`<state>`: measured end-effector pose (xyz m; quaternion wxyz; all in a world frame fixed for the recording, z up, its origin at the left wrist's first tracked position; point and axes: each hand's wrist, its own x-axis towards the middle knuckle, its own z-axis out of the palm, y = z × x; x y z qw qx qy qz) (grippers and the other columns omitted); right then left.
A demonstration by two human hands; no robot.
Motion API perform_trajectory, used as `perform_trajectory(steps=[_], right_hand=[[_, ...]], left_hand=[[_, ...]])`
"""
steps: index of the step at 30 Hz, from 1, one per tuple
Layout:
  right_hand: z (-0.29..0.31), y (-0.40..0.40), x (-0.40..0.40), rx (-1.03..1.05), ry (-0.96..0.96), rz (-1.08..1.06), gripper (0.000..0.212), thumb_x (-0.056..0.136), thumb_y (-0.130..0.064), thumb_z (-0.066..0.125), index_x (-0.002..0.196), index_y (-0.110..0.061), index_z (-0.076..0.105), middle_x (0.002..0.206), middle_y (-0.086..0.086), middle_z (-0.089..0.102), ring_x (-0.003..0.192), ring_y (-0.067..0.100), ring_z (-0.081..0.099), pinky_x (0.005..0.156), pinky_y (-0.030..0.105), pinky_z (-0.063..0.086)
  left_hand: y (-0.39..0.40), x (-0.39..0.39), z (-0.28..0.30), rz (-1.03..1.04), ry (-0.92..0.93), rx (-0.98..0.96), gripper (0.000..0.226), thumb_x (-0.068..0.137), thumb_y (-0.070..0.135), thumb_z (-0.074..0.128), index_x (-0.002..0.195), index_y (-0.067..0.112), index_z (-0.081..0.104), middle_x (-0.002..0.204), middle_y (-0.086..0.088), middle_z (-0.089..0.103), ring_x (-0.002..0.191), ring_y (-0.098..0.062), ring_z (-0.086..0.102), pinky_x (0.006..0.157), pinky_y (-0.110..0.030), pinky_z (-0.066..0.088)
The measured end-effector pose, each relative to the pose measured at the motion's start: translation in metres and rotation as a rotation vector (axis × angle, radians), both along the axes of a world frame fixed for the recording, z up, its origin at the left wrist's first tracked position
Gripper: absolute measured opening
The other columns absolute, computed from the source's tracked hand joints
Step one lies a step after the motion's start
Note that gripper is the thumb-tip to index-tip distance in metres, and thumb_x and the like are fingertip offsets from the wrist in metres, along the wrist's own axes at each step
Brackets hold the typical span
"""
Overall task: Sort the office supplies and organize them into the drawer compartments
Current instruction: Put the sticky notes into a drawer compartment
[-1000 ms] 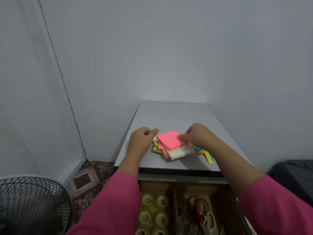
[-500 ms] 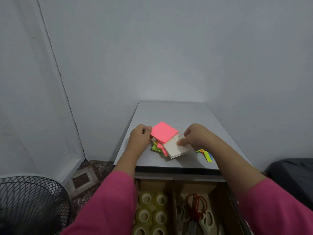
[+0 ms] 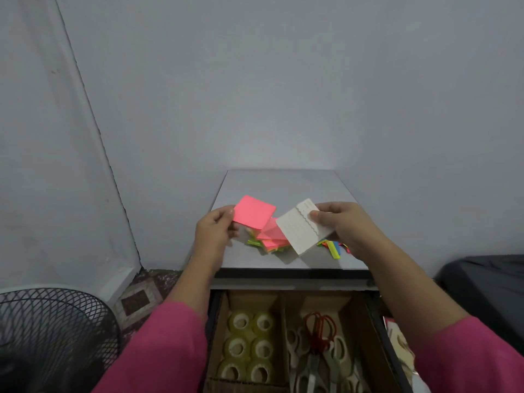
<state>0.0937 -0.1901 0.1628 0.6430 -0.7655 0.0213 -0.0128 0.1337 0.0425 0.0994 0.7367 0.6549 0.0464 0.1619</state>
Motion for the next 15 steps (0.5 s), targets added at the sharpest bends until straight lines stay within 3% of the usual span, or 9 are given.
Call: perform_trajectory(steps=[2, 5, 7, 9, 12, 15], right_hand=[[-0.001, -0.014, -0.017, -0.033, -0.008, 0.036, 0.013, 0.091, -0.008, 0.061, 0.102, -0.009, 0.068, 0.090, 0.008, 0.073, 0.078, 0.019, 0.069, 0.064, 0.026, 0.056], [-0.013, -0.032, -0.046, -0.085, 0.027, 0.091, 0.014, 0.089, -0.007, 0.063, 0.099, -0.012, 0.072, 0.083, 0.005, 0.074, 0.077, 0.019, 0.070, 0.070, 0.031, 0.057], [-0.024, -0.040, -0.067, -0.096, 0.091, 0.130, 0.014, 0.088, -0.005, 0.063, 0.096, -0.012, 0.074, 0.077, 0.005, 0.074, 0.070, 0.017, 0.069, 0.068, 0.031, 0.056], [-0.036, -0.047, -0.089, -0.184, 0.139, 0.176, 0.016, 0.089, -0.005, 0.062, 0.097, -0.012, 0.074, 0.079, 0.004, 0.074, 0.070, 0.015, 0.068, 0.064, 0.024, 0.053], [-0.059, -0.056, -0.116, -0.386, 0.218, 0.239, 0.017, 0.091, -0.010, 0.060, 0.095, -0.019, 0.073, 0.091, -0.002, 0.073, 0.088, 0.016, 0.067, 0.078, 0.030, 0.052], [-0.080, -0.061, -0.136, -0.451, 0.296, 0.274, 0.018, 0.091, -0.008, 0.059, 0.095, -0.016, 0.074, 0.095, -0.003, 0.072, 0.095, 0.016, 0.065, 0.087, 0.033, 0.052]], left_hand=[[-0.006, -0.027, -0.002, -0.066, -0.009, -0.075, 0.027, 0.094, 0.008, 0.056, 0.120, 0.000, 0.060, 0.064, -0.002, 0.065, 0.056, -0.010, 0.060, 0.062, -0.034, 0.047], [-0.020, -0.082, -0.007, -0.251, 0.054, -0.222, 0.038, 0.089, -0.004, 0.057, 0.126, 0.006, 0.051, 0.084, -0.015, 0.064, 0.062, -0.016, 0.065, 0.058, -0.027, 0.056], [-0.029, -0.120, -0.013, -0.346, 0.138, -0.259, 0.038, 0.086, -0.009, 0.056, 0.121, 0.006, 0.052, 0.087, -0.016, 0.066, 0.063, -0.020, 0.067, 0.056, -0.027, 0.057], [-0.034, -0.152, -0.021, -0.438, 0.223, -0.230, 0.038, 0.085, -0.009, 0.058, 0.119, 0.007, 0.054, 0.089, -0.018, 0.070, 0.066, -0.024, 0.068, 0.057, -0.029, 0.058], [-0.040, -0.188, -0.035, -0.569, 0.369, -0.078, 0.034, 0.085, -0.003, 0.061, 0.118, 0.007, 0.056, 0.097, -0.019, 0.072, 0.076, -0.027, 0.070, 0.063, -0.030, 0.059], [-0.045, -0.206, -0.048, -0.602, 0.532, 0.059, 0.022, 0.089, -0.001, 0.059, 0.111, 0.002, 0.058, 0.095, -0.019, 0.072, 0.071, -0.023, 0.070, 0.056, -0.027, 0.056]])
